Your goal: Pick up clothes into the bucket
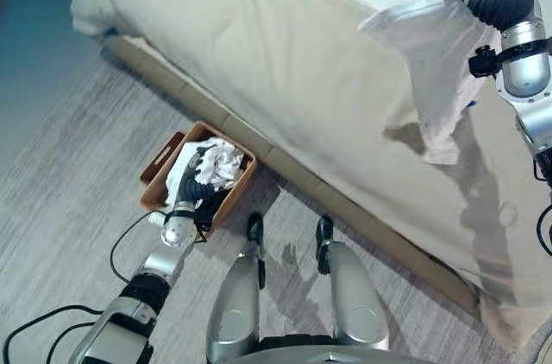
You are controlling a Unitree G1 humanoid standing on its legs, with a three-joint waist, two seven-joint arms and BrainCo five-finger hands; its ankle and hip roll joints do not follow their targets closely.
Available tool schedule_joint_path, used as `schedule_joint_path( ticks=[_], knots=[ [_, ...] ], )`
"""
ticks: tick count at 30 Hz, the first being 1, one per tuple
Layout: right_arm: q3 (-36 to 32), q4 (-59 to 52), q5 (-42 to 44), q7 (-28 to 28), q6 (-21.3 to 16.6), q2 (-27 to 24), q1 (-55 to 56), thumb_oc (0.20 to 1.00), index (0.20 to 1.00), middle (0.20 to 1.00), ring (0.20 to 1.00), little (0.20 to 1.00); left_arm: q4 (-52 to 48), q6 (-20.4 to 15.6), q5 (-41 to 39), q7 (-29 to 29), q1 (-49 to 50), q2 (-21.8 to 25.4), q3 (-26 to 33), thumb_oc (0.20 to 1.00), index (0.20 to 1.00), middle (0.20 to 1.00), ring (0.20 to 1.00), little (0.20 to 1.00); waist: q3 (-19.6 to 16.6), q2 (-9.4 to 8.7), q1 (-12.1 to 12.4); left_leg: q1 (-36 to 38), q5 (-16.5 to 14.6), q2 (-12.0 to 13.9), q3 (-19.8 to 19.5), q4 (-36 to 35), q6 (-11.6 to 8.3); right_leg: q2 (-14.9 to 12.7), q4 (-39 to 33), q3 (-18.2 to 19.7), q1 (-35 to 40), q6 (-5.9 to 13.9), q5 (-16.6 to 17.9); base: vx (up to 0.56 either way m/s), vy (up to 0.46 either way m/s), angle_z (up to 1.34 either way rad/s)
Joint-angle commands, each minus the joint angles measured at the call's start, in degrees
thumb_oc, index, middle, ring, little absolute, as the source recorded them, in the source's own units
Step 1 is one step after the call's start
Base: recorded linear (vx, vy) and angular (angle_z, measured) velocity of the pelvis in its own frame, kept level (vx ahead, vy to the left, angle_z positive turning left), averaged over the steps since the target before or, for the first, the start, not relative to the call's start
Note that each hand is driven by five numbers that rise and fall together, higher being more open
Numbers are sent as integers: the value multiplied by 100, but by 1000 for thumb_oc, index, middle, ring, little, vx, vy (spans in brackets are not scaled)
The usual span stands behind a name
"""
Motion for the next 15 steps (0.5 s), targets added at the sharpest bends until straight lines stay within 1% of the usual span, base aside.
schedule_joint_path(
  ticks=[1,2,3,4,5,6,7,8,9,10,11,12,13,15],
  knots=[
    [-276,-248,26,113,-252,7,195,200,200,200,200,200,-345,-300,283,-157,54,43,100,1000,1000,1000,1000,1000,-781,-152,13,18,-559,-216,46,490,111,-21,-814,67,491,286,558,124,30,-14],
    [-333,-373,69,220,-255,127,308,200,200,200,200,200,-596,-311,191,-277,-128,90,72,1000,1000,1000,1000,1000,-1048,-141,1,248,-598,-227,88,356,123,6,-1020,64,728,303,582,124,30,-16],
    [-345,-382,69,222,-252,128,324,200,200,200,200,200,-603,-306,187,-281,-122,96,69,1000,1000,1000,1000,1000,-1046,-145,4,264,-596,-226,88,343,124,7,-1037,62,745,303,587,158,16,-20],
    [-374,-498,129,297,-231,270,394,200,200,200,200,200,-810,-310,59,-388,-307,118,14,1000,1000,1000,1000,1000,-1302,-145,-11,453,-610,-210,111,217,122,16,-1183,59,935,331,594,76,-3,-17],
    [-384,-507,128,299,-226,271,408,200,200,200,200,200,-813,-306,56,-391,-305,122,11,1000,1000,1000,1000,1000,-1298,-147,-9,468,-608,-210,109,206,122,16,-1196,56,951,331,597,161,-6,-11],
    [-409,-652,168,394,-201,356,476,200,200,200,200,200,-1073,-304,-110,-579,-513,166,-101,1000,1000,1000,1000,1000,-1538,-139,-26,662,-624,-198,139,84,119,18,-1309,38,1146,341,581,93,-3,-3],
    [-420,-660,167,396,-197,356,488,200,200,200,200,200,-1079,-299,-118,-585,-511,172,-104,1000,1000,1000,1000,1000,-1529,-143,-21,683,-622,-198,139,70,118,19,-1320,36,1166,341,583,129,-11,-3],
    [-412,-716,188,444,-192,416,528,200,200,200,200,200,-1192,-279,-189,-662,-611,167,-159,1000,1000,1000,1000,1000,-1645,-141,-29,759,-634,-185,144,29,119,8,-1360,14,1247,347,573,43,-8,-2],
    [-426,-727,187,446,-187,417,546,200,200,200,200,200,-1198,-274,-195,-666,-608,173,-164,1000,1000,1000,1000,1000,-1638,-145,-27,780,-631,-185,141,15,119,8,-1373,9,1269,347,574,159,-29,0],
    [-408,-883,198,604,-86,529,611,200,200,200,200,200,-1473,-163,-332,-881,-947,161,-402,1000,1000,1000,1000,1000,-1919,-139,-54,1008,-670,-163,163,-69,118,1,-1434,-54,1509,344,522,124,-22,-1],
    [-416,-890,197,606,-81,528,621,200,200,200,200,200,-1475,-159,-334,-881,-947,162,-406,1000,1000,1000,1000,1000,-1915,-141,-52,1020,-670,-163,161,-76,118,1,-1439,-56,1521,344,521,182,-37,11],
    [-359,-999,245,707,-58,601,608,200,200,200,200,200,-1545,-106,-453,-1002,-1173,33,-629,1000,1000,1000,1000,1000,-2074,-156,-67,1148,-700,-156,157,-102,115,-7,-1471,-96,1675,338,486,64,-16,13],
    [-365,-1003,245,708,-55,597,614,200,200,200,200,200,-1539,-108,-456,-1003,-1180,30,-635,1000,1000,1000,1000,1000,-2066,-156,-65,1161,-701,-157,154,-107,114,-7,-1477,-101,1690,338,485,92,-22,17],
    [-309,-1096,335,810,-36,660,606,200,200,200,200,200,-1472,-49,-612,-1113,-1306,-175,-829,1000,1000,1000,1000,1000,-2191,-179,-80,1265,-732,-137,178,-116,104,-10,-1490,-145,1814,336,446,76,-17,5]
  ],
)
